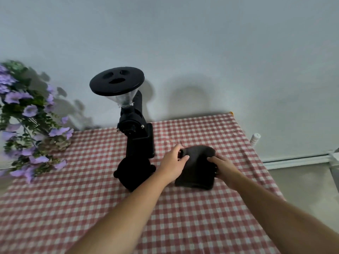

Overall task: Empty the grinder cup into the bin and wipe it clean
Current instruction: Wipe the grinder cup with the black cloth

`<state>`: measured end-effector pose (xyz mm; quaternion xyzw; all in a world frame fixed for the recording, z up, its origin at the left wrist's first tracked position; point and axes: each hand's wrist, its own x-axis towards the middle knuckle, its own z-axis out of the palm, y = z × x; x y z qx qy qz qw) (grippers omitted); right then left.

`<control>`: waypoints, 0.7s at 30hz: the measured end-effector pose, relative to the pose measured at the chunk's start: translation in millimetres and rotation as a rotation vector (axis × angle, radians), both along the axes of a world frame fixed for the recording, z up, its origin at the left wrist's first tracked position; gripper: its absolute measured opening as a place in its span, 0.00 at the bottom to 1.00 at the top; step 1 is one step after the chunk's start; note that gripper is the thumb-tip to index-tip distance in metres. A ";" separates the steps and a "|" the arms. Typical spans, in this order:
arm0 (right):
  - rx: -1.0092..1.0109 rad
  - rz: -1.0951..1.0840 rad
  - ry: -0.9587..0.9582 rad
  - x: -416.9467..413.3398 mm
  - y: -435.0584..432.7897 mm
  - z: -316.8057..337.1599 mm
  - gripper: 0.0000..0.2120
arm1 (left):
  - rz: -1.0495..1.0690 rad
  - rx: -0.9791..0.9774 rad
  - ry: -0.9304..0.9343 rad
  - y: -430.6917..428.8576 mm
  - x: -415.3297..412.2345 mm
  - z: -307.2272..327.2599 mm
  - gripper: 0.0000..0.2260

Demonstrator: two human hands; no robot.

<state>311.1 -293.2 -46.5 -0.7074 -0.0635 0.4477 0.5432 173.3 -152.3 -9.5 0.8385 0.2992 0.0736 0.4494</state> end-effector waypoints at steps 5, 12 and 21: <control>0.074 -0.019 0.009 -19.4 10.0 22.9 0.22 | 0.129 0.035 -0.061 17.9 -15.7 32.0 0.08; 0.162 0.134 -0.473 -64.7 50.4 62.9 0.07 | 0.415 -0.485 -0.134 35.7 -46.5 51.8 0.10; 0.194 0.247 -0.857 -113.8 83.1 58.3 0.24 | 0.382 -0.558 -0.175 57.0 -76.3 61.6 0.03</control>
